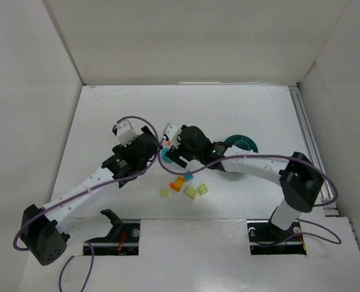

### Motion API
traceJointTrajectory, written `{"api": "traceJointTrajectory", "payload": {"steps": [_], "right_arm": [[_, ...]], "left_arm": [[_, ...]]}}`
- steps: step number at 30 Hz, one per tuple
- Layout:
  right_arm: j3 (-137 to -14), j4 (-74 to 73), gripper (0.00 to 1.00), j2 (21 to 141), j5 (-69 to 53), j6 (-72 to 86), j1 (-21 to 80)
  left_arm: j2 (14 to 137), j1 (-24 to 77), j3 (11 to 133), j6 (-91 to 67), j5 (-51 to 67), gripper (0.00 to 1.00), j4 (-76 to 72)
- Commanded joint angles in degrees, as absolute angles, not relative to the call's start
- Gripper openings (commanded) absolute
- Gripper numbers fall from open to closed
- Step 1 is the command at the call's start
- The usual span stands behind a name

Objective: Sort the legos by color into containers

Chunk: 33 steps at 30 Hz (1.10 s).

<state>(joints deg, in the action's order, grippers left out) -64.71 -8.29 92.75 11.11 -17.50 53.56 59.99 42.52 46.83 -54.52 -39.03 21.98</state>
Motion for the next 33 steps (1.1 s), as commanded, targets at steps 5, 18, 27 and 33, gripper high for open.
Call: {"api": "traceJointTrajectory", "payload": {"steps": [5,18,27,33], "right_arm": [[-76.80,-3.69,0.90,104.67,7.21,-16.09,53.96],[-86.04,-5.89,0.82,116.81,7.20,-8.36,54.49],[-88.32,-8.43,0.77,120.84,8.96,-6.42,54.49],[-90.00,-10.37,0.46,122.26,8.44,-6.42,54.49]], "left_arm": [[51.88,39.38,41.93,-59.68,-34.72,1.00,23.99],[40.43,38.23,40.08,-62.66,-38.50,1.00,29.53],[42.98,38.23,40.08,-62.67,-39.02,1.00,29.53],[45.00,38.23,40.69,-61.53,-38.41,1.00,28.92]]}}
